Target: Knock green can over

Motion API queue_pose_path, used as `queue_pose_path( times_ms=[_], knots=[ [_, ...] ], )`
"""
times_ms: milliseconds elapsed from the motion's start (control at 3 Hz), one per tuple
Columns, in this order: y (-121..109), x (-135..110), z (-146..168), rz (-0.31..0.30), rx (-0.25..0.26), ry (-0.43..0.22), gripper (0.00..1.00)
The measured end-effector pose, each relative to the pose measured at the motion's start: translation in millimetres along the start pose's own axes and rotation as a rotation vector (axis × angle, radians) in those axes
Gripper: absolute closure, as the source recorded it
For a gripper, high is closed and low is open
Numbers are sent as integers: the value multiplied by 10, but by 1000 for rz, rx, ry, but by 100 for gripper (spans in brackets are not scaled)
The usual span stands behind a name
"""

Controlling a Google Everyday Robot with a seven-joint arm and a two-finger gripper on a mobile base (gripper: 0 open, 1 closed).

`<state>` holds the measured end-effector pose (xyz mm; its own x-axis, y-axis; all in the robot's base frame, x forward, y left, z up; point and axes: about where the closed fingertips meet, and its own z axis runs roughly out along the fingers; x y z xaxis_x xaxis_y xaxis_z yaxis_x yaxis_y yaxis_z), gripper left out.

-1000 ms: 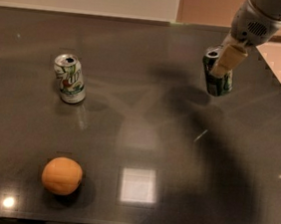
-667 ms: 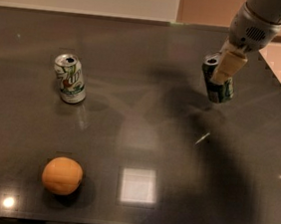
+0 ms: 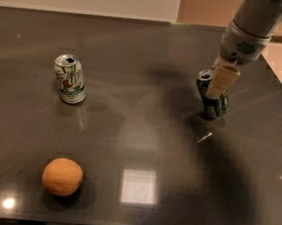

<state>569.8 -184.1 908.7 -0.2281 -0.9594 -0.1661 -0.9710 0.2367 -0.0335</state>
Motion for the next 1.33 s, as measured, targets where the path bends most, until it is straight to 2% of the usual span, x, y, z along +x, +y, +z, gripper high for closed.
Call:
queue_pose_path(
  times_ms=[667,1000,1333],
  knots=[
    [81,-56,183,-39,-45,31,12],
    [133,-80,256,-49,-71,31,0],
    [132,-80,256,-49,-71,31,0]
  ],
)
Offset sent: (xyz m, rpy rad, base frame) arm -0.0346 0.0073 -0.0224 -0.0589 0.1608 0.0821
